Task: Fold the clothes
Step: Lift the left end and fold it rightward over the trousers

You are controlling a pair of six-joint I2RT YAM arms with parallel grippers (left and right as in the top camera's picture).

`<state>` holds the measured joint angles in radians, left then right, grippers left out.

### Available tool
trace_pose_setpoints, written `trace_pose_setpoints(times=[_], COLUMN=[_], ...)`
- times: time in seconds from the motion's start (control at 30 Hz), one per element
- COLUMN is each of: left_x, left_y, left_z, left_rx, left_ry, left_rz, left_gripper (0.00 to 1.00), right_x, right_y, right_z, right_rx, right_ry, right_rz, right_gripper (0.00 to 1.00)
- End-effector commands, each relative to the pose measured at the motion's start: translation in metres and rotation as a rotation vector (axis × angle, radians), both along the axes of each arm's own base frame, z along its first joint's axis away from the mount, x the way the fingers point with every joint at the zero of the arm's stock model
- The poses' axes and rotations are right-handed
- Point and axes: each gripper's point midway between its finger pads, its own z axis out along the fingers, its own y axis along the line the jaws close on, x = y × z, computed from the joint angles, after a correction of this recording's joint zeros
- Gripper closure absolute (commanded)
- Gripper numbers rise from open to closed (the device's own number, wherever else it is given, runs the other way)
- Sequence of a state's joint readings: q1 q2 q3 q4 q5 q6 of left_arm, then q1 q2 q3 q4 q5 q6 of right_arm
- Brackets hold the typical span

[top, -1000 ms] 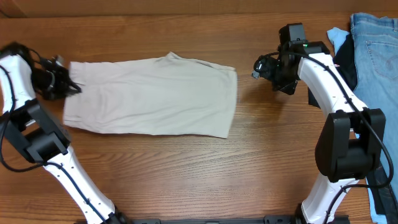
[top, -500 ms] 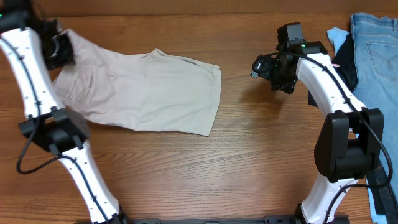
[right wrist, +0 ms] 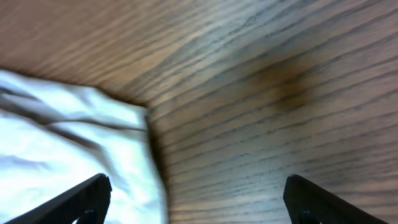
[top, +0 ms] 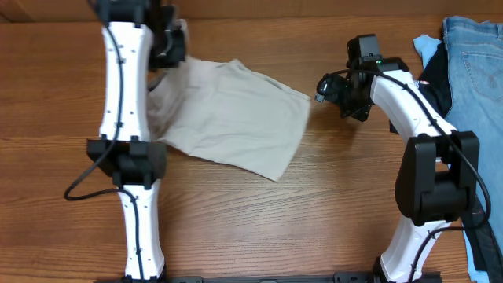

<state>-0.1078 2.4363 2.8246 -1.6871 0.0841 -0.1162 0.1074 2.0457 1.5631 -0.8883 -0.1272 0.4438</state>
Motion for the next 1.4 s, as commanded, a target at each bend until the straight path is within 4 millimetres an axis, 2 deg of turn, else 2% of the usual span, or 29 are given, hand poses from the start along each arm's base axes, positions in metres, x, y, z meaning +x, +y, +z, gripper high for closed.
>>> trace_pose_setpoints(times=[0.0,0.1,0.2,0.3,0.43,0.77,0.9,1.13,1.23,1.37], left_x=[-0.014,-0.019,-0.02,-0.02,-0.014,-0.008,-0.011,-0.019,-0.019,-0.016], left_y=[-0.027,-0.041,-0.047,-0.045,-0.019,0.101,0.134,0.173,0.172,0.156], left_z=[0.052,0.057,0.057,0.057,0.057,0.057,0.057,0.06,0.062,0.061], left_rx=[-0.015,0.03,0.063,0.065,0.089,0.102,0.106,0.195,0.194,0.173], left_ry=[-0.116,-0.136,-0.143,-0.143,-0.145,-0.132,-0.129,-0.132,-0.138,-0.139], left_rz=[-0.019,-0.051,-0.061,-0.055,0.015,0.29,0.359,0.469,0.472,0.438], left_gripper=[0.96,0.96,0.96,0.96,0.96,0.96,0.96,0.96,0.96,0.96], right_x=[-0.006,-0.009,-0.013,-0.017,-0.022,-0.016,-0.015,-0.011,-0.01,-0.007], right_y=[0.009,0.014,0.013,0.01,0.001,-0.002,0.0,0.001,0.001,0.005], right_z=[-0.021,-0.03,-0.034,-0.035,-0.037,-0.037,-0.037,-0.036,-0.036,-0.035], right_rx=[0.023,0.051,0.052,0.034,-0.013,-0.03,-0.026,-0.024,-0.023,-0.014], right_ry=[0.053,0.081,0.11,0.128,0.147,0.12,0.114,0.097,0.092,0.08], right_rz=[0.012,0.013,-0.016,-0.02,-0.028,-0.033,-0.029,-0.029,-0.028,-0.023], right_gripper=[0.11,0.23,0.35,0.37,0.37,0.24,0.24,0.24,0.24,0.24])
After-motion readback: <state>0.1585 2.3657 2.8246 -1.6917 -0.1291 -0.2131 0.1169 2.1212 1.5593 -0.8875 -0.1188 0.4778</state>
